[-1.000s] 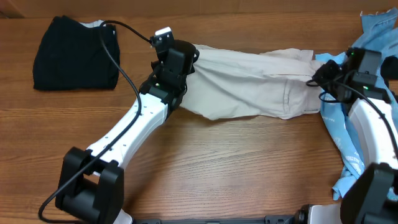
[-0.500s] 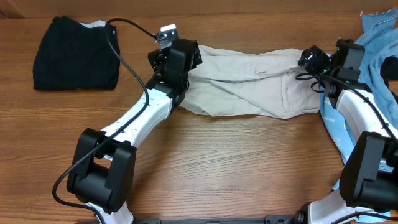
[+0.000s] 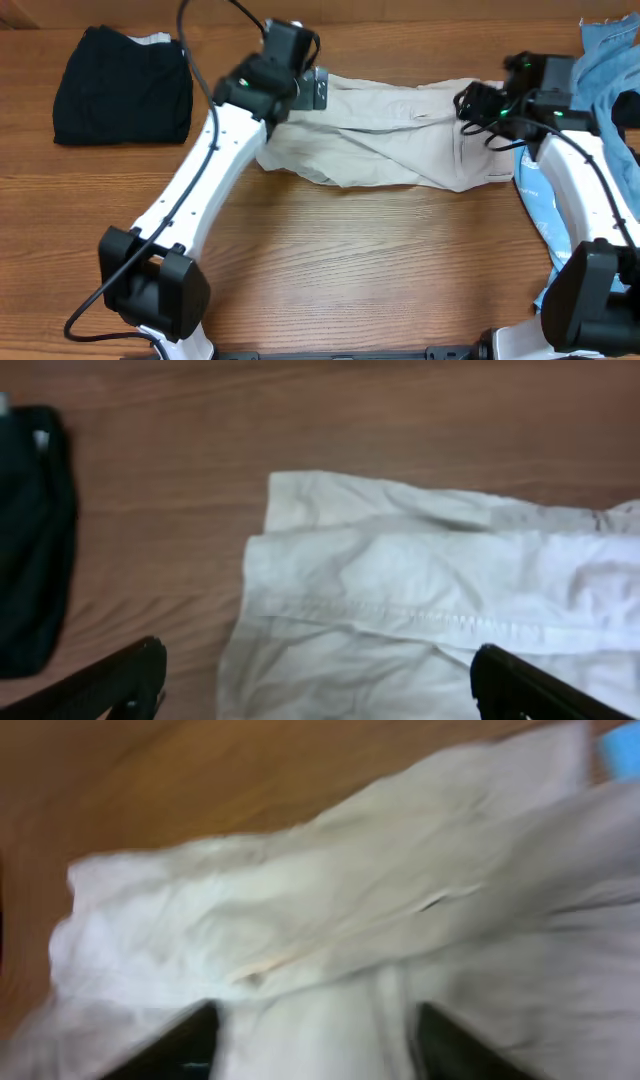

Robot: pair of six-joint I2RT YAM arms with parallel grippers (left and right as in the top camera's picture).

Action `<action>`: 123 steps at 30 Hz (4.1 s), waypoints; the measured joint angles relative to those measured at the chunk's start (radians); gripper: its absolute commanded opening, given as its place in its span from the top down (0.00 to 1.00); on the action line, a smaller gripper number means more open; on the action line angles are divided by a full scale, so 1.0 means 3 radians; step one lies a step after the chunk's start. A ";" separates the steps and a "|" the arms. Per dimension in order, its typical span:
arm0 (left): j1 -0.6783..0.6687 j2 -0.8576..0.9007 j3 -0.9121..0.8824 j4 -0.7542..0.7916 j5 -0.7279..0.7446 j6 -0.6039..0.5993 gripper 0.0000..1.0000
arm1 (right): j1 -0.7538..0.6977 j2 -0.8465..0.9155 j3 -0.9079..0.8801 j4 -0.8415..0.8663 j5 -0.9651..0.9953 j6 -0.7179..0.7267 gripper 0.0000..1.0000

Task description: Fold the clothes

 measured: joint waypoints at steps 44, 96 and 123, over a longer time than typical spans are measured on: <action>0.1002 -0.0014 0.0223 -0.0451 0.0665 -0.0173 0.00 | 0.0768 0.1005 0.0018 0.2439 0.0359 -0.0505 0.94; 0.0507 0.1495 0.0223 0.1016 0.0595 0.2152 0.96 | 0.0431 -0.0451 0.1097 -0.0783 0.0017 -0.0173 0.00; 0.0445 0.0727 0.0600 -0.0607 0.0617 0.1316 0.00 | -0.0298 0.0378 0.1106 -0.1615 0.0720 -0.0275 0.08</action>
